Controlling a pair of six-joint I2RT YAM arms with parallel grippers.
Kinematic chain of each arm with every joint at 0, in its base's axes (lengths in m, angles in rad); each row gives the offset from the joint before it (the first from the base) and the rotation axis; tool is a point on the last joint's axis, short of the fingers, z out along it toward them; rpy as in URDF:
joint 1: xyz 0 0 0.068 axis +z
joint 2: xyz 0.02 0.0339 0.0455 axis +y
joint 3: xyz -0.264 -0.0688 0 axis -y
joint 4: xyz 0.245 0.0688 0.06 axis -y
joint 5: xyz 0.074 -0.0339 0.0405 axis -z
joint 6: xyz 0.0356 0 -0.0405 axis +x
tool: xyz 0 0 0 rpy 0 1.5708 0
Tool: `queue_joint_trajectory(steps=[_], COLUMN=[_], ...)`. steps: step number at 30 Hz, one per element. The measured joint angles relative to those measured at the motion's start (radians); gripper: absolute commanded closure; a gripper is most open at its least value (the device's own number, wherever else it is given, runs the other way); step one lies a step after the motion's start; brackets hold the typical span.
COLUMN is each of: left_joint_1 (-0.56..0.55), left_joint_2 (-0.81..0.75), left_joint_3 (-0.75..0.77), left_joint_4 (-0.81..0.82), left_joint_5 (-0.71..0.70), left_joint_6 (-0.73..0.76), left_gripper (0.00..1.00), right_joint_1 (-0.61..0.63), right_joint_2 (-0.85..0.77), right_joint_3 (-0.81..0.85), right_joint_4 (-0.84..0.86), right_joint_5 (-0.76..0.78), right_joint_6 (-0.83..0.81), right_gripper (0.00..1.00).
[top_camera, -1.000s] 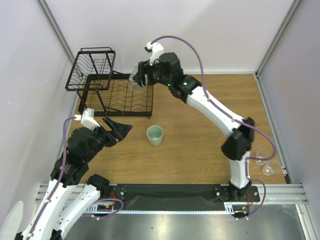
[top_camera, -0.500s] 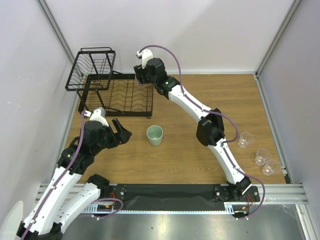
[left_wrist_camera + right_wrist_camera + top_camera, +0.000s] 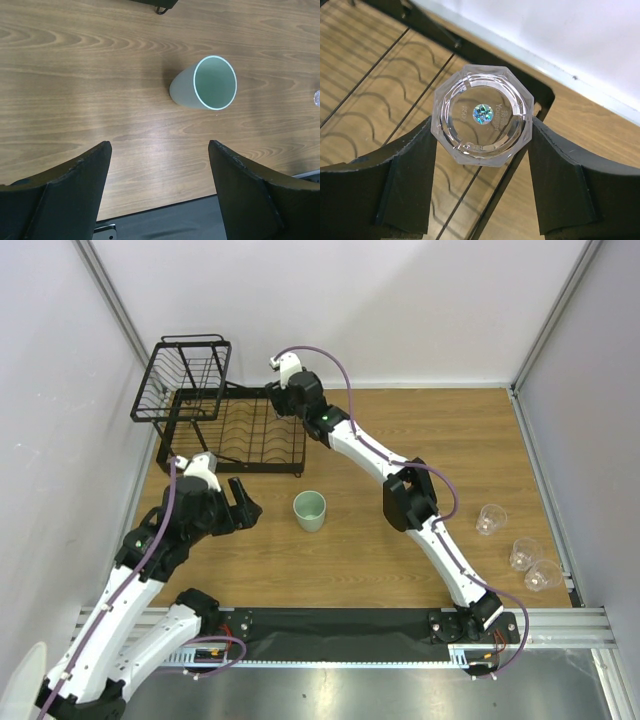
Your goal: Load the cups into the dish rack
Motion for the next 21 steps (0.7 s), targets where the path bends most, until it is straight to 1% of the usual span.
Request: queue_joint_trajectory(steps=[5, 9, 21], left_joint_1=[0.001, 0.001, 0.005], left_joint_2=[0.061, 0.065, 0.102], left_joint_3=[0.043, 0.043, 0.072], left_joint_4=[0.0, -0.001, 0.0], left_joint_5=[0.006, 0.005, 0.005], left_joint_6=[0.035, 0.052, 0.084], left_gripper=[0.16, 0.16, 0.16], right_joint_1=[-0.008, -0.015, -0.031], right_joint_2=[0.046, 0.07, 0.11], right_joint_3=[0.029, 0.039, 0.041], right_joint_4=[0.053, 0.068, 0.087], right_joint_5=[0.018, 0.027, 0.031], right_joint_6=[0.008, 0.014, 0.055], right_gripper=[1.0, 0.99, 0.92])
